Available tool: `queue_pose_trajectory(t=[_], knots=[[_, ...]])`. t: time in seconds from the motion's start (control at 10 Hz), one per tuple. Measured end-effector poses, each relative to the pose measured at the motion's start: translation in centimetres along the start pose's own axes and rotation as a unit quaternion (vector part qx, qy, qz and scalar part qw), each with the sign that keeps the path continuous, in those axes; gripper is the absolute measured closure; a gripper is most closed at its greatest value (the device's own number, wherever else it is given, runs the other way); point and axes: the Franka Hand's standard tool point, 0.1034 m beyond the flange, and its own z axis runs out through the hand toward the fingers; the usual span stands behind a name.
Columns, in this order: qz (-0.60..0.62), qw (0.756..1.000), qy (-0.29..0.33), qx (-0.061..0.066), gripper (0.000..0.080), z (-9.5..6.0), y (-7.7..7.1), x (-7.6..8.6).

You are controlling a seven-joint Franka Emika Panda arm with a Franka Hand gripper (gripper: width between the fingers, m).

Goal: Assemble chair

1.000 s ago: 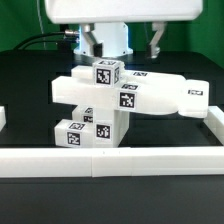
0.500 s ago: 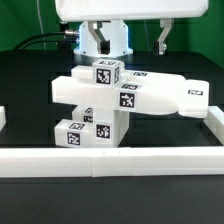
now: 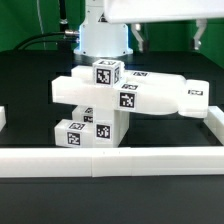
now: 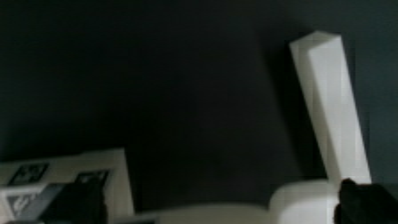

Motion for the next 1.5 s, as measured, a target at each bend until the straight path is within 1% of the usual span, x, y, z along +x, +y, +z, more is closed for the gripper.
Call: queue_pose_trajectory(t=[0.1,0.2,0.4,0.5,0.6,0.7,0.8,0.9,1.0,1.1,1.5], knots=[[-0.002,1.0,0.0,0.0,0.0151,-0.2,0.2,0.5],[-0.001,1.0,0.001,0.001,0.0151,-0.3,0.3,0.6],[-0.001,1.0,0.002,0.0,0.0151,0.0,0.3,0.5],[0.011,1.0,0.016,0.004,0.0151,0.9,0.3,-0.3],[0.004,1.0,0.021,0.0,0.0151,2.2,0.2,-2.0],[-0.002,1.0,0.025,-0.004,0.0151,3.2,0.4,-3.1],[-0.009,0.999,0.037,-0.008,0.0151,4.4,0.6,-3.4],[-0.017,0.999,0.042,-0.016,0.0151,6.0,0.6,-4.0],[-0.021,0.999,0.038,-0.021,0.0151,6.9,0.4,-4.4],[-0.024,0.999,0.036,-0.022,0.0151,7.2,0.3,-4.6],[-0.023,0.999,0.036,-0.023,0.0151,7.2,0.4,-4.6]])
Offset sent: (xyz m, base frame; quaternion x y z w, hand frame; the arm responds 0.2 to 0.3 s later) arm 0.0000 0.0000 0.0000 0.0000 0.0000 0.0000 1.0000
